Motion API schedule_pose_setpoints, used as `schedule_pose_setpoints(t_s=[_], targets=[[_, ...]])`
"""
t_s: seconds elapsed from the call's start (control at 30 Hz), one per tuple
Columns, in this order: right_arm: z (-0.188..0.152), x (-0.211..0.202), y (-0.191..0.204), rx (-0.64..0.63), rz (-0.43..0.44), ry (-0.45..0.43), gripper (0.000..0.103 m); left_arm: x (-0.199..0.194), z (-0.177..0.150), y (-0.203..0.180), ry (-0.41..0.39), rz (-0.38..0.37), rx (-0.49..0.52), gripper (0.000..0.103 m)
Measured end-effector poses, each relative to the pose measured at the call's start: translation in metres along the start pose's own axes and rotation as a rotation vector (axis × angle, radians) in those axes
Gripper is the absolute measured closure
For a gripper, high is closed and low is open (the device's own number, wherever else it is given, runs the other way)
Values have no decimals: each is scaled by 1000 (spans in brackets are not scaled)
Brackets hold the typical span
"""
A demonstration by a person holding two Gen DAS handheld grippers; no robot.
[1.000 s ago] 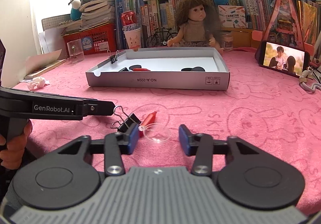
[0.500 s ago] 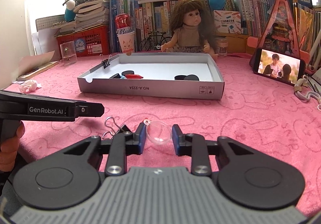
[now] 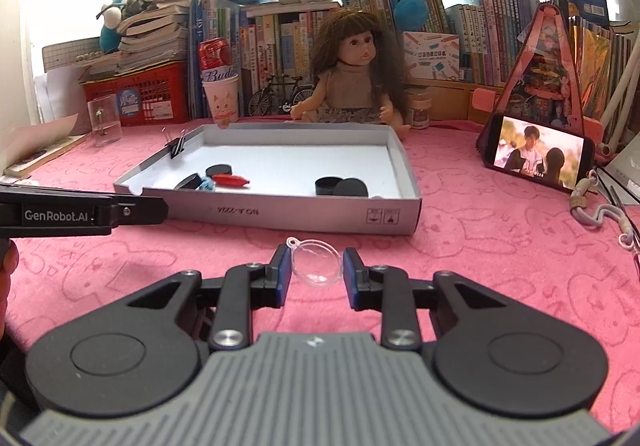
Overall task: Organize rigid objects
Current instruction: 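Grasp the blue hair clip with the left gripper while the right gripper grasps the clear lid, then carry the blue clip in the left gripper while the right gripper carries the clear lid over the tray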
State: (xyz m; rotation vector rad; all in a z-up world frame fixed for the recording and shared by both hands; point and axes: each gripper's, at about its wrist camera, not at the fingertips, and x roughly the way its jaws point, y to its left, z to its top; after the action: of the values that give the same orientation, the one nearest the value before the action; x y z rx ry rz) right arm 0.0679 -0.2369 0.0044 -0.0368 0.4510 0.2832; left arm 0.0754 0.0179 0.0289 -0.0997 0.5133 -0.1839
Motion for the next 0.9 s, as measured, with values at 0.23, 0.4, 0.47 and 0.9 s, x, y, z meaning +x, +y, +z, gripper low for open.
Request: schedule_pose_setpoints(t_s=[0.23,0.4,0.47,0.9], targets=[[24,19,-12,21,-8,-29,70,21,27,10,-36,27,-22,68],[42,41,-23,36,-13,-33,70,44,46,19,-71,23,-38,68],[49,52,-28,49,-14,-33,70,57,55,24,-73,33,-50,68],[67,123,-49,123,-30,8,70,132,65,53,-42,70,-105,68]])
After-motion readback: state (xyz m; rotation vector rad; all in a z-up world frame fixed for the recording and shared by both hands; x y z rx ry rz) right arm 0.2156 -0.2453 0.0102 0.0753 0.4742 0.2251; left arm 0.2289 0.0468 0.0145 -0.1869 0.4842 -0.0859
